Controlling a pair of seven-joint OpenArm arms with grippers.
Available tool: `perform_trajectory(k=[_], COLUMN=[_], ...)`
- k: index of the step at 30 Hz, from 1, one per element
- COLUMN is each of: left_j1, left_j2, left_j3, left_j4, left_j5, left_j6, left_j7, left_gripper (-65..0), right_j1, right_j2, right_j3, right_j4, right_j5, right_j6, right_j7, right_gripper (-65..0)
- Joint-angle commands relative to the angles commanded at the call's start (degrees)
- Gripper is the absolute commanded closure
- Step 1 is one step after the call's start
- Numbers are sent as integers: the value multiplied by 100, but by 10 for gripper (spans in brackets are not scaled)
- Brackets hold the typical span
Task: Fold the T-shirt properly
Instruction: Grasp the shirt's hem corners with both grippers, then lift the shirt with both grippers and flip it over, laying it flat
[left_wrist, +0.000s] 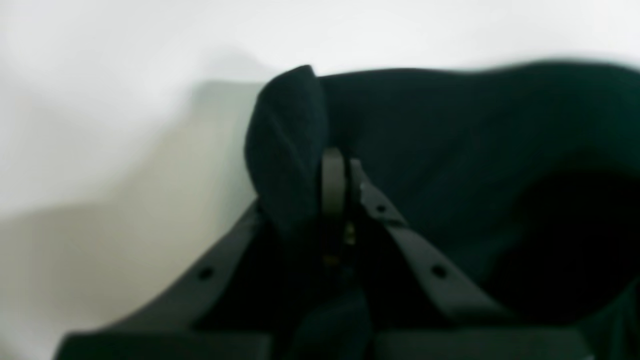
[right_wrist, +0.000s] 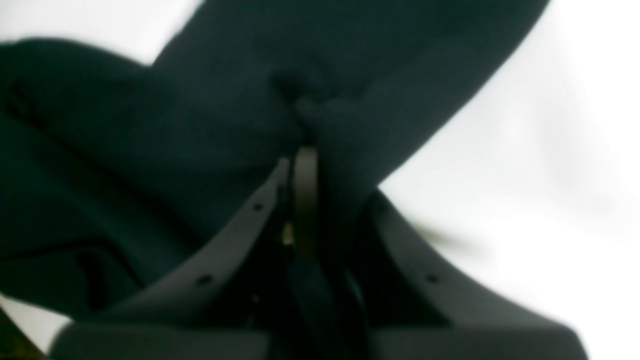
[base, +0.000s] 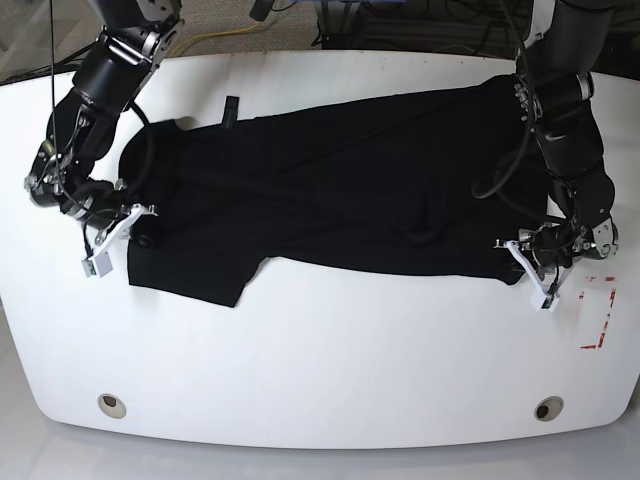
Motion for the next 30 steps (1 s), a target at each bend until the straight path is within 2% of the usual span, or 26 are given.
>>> perform_trajectory(k=[5,7,10,13,16,21,26,30], left_j1=[0,-9,-220,-448,-730,-1864,-3121,-3771], left_j2=[0,0,-26,-53,-220,-589,-985,-1037], left_j3=[0,0,-9,-26,-264,-343,-325,18], left_j4=[1433,1969,2681,3332,3859,4018,3965,3965], left_j5=[9,26,18,35,35,26,26,44], left_j6=[0,0,0,0,0,0,0,0], left_j7=[492,651,888,1240,1442,1890,1960,1969], left_gripper=[0,0,0,0,0,0,0,0], right_j1=[774,1125,1723,2497,3200,4510,5705,5709], right_j2=[316,343,378,607,721,862,958,958], right_j3=[-826,-1020,-1336,-1873,-2365,-2989,-3429,-3631], right_j4=[0,-26,-26,-35,-44,-281,-563,-580], right_j5=[0,0,0,0,0,44,53,53], right_j6=[0,0,0,0,0,0,0,0], right_j7=[0,0,0,-9,-97,-255,-290,-492], right_gripper=[0,0,0,0,0,0,0,0])
